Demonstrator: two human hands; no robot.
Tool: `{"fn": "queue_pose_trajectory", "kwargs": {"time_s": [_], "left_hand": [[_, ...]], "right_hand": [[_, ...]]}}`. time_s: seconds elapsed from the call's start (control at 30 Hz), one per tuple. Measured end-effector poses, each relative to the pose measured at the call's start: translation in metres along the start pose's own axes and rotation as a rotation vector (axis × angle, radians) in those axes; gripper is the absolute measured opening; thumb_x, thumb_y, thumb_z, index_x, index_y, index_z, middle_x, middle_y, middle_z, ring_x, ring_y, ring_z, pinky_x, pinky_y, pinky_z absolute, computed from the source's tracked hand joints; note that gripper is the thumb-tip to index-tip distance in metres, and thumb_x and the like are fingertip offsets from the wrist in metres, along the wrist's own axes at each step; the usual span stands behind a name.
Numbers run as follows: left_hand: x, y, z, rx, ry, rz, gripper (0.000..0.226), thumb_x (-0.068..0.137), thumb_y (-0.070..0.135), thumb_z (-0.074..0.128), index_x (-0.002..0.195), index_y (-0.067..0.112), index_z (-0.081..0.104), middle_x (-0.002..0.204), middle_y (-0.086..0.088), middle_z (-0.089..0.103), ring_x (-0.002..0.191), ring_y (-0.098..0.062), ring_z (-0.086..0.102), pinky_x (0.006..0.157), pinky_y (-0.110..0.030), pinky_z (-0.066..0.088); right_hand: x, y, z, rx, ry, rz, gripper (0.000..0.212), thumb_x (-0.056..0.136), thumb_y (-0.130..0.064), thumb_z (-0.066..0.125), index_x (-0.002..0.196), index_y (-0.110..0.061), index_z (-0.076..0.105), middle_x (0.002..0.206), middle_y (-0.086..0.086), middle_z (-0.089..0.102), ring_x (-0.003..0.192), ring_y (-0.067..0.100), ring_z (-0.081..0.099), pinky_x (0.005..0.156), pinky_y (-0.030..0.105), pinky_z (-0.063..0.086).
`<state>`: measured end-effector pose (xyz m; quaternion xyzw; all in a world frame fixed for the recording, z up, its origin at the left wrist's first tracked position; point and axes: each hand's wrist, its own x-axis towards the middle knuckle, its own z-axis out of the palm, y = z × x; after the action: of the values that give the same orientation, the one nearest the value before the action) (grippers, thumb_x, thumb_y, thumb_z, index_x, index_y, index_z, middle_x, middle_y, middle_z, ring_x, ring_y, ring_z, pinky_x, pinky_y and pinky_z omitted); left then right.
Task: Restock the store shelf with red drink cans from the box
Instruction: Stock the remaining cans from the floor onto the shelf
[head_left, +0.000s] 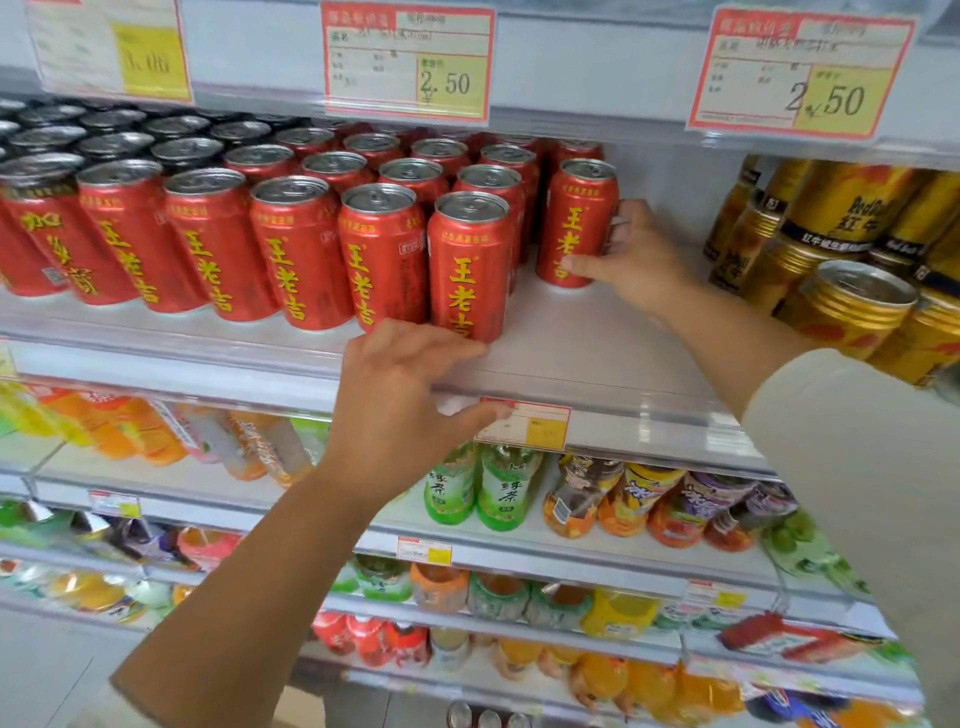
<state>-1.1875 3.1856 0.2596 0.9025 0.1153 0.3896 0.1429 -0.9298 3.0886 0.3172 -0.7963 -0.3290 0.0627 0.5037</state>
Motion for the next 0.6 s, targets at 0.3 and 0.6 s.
{"fn": "queue_pose_trajectory", "kwargs": {"time_s": [0.3,0.6], "left_hand": [[-0.004,-0.009,0.009,-0.028,0.068,0.06,0.04,0.07,0.059,0.077,0.098,0.03,0.076,0.098,0.014,0.071,0.092,-0.022,0.064,0.084,-0.048,0.044],[-0.001,-0.009,0.004,-0.071,0.025,0.078,0.034,0.074,0.054,0.077,0.098,0.029,0.076,0.101,0.013,0.07,0.092,-0.022,0.061,0.083,-0.053,0.045]], "right_hand": [[0.018,0.008,0.021,-0.012,0.09,-0.029,0.073,0.074,-0.018,0.082,0.134,-0.011,0.041,0.125,0.012,0.06,0.108,0.025,0.063,0.098,0.041,0.05],[-0.02,-0.016,-0.007,-0.157,0.063,0.079,0.084,0.082,-0.043,0.073,0.149,-0.018,0.028,0.141,0.008,0.048,0.125,0.018,0.05,0.103,0.028,0.041]]}}
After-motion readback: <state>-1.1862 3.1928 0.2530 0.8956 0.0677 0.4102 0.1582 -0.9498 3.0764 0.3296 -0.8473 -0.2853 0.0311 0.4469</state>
